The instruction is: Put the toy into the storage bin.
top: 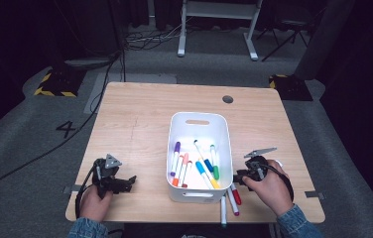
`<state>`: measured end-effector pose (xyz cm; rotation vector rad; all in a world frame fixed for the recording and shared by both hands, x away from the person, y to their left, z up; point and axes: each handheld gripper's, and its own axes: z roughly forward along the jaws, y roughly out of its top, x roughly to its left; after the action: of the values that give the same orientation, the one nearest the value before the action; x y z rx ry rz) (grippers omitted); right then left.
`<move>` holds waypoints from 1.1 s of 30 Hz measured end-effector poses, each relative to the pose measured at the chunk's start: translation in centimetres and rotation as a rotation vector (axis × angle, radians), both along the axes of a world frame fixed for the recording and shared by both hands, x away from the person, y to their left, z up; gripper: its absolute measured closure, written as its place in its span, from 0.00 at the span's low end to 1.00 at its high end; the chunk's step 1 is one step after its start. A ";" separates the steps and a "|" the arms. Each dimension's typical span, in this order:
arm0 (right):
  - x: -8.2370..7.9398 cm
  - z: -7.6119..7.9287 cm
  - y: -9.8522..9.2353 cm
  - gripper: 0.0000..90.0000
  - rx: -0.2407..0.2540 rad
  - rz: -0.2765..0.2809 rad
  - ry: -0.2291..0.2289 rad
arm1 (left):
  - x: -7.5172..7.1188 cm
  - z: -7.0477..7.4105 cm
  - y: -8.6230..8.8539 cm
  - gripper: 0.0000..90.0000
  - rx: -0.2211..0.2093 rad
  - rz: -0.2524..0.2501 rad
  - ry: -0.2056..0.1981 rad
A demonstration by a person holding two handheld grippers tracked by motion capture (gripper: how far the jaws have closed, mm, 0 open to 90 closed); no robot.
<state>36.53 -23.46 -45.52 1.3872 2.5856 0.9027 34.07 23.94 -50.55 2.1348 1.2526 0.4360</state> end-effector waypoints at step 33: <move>0.2 -1.5 -0.9 0.86 -0.099 -0.050 0.062 | 0.0 0.0 0.0 0.00 -0.003 -0.001 0.002</move>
<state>36.69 -24.34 -46.99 1.4685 2.5882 0.7262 34.06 23.92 -50.56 2.1339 1.2532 0.4317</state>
